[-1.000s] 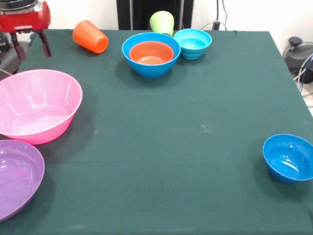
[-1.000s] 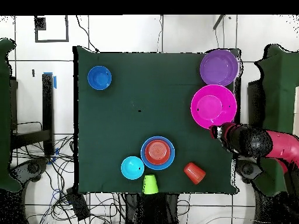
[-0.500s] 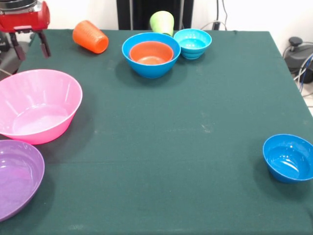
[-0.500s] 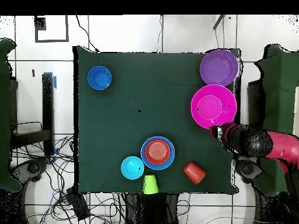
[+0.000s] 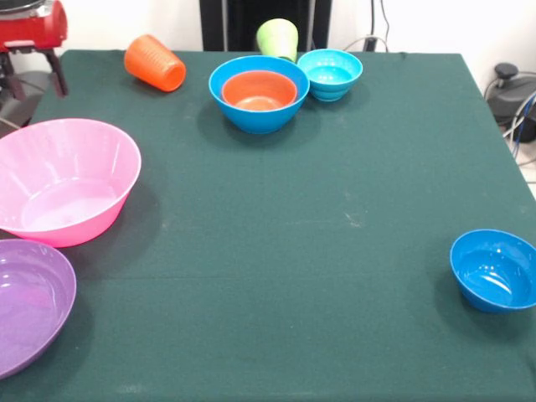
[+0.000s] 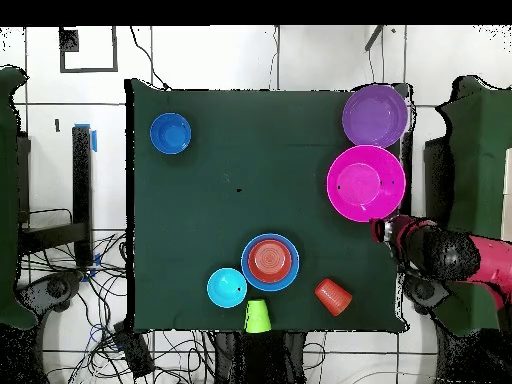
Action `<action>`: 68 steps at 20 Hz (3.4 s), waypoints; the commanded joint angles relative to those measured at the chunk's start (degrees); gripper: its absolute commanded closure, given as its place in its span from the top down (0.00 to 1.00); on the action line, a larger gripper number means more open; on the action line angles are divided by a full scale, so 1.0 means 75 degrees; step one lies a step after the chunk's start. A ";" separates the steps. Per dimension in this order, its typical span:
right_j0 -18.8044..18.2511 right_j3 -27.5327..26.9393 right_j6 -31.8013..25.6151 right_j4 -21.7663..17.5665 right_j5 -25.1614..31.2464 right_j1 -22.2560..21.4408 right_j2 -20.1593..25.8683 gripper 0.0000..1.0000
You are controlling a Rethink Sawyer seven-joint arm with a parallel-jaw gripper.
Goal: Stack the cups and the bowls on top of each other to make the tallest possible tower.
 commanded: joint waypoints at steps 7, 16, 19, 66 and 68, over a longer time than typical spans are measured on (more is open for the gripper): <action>-0.0131 0.0119 -0.1848 -0.0885 -0.0334 0.0677 0.0077 1.00; 0.0795 -0.1297 -0.2085 -0.0788 0.0764 0.1203 0.0017 1.00; 0.0884 -0.1438 -0.2098 -0.0701 0.0851 0.1256 -0.0022 1.00; -0.0112 -0.0396 -0.1752 -0.1427 -0.0829 0.1568 0.0111 1.00; -0.0108 -0.0406 -0.1768 -0.1403 -0.0803 0.1582 0.0110 1.00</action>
